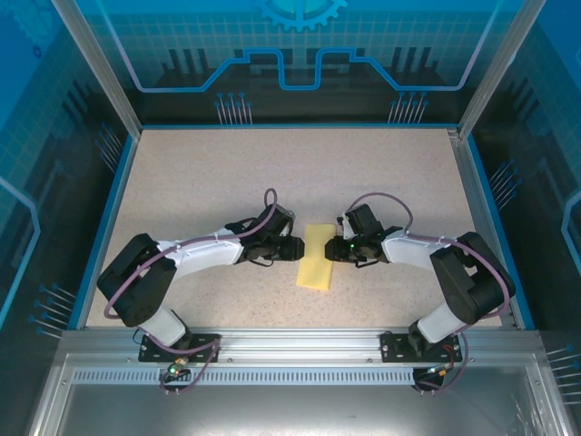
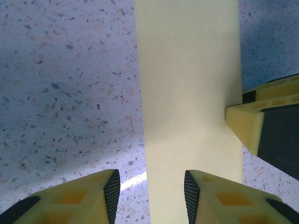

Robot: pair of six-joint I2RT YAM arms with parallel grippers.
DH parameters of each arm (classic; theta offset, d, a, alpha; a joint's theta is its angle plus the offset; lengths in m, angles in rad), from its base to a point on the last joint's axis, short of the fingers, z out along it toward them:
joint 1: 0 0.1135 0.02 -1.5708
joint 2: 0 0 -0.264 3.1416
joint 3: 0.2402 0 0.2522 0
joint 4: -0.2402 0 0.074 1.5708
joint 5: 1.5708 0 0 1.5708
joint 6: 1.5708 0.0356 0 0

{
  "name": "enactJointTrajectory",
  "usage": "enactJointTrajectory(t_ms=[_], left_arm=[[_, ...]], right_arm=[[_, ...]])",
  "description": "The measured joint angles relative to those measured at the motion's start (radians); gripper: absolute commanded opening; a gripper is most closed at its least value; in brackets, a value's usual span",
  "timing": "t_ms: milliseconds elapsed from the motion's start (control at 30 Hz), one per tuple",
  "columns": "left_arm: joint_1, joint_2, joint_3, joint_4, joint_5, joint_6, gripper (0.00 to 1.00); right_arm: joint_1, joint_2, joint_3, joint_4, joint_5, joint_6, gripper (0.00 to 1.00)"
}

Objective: Fold a paper plane with a square sheet of paper (pick it up from the middle)
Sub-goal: First fold in half a square sheet of paper at the center of the table.

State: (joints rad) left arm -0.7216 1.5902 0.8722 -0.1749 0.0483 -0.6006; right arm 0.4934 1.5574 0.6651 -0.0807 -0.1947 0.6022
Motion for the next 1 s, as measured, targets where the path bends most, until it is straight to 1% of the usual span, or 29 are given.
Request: enactJointTrajectory(t_ms=[467, 1000], left_arm=[[0.016, -0.010, -0.011, 0.000, 0.000, -0.001, 0.44], [0.026, -0.014, -0.011, 0.000, 0.000, 0.000, 0.44]], right_arm=[[-0.005, 0.000, 0.000, 0.000, -0.005, 0.011, 0.33], [-0.003, 0.010, 0.015, -0.023, -0.005, -0.027, 0.34]])
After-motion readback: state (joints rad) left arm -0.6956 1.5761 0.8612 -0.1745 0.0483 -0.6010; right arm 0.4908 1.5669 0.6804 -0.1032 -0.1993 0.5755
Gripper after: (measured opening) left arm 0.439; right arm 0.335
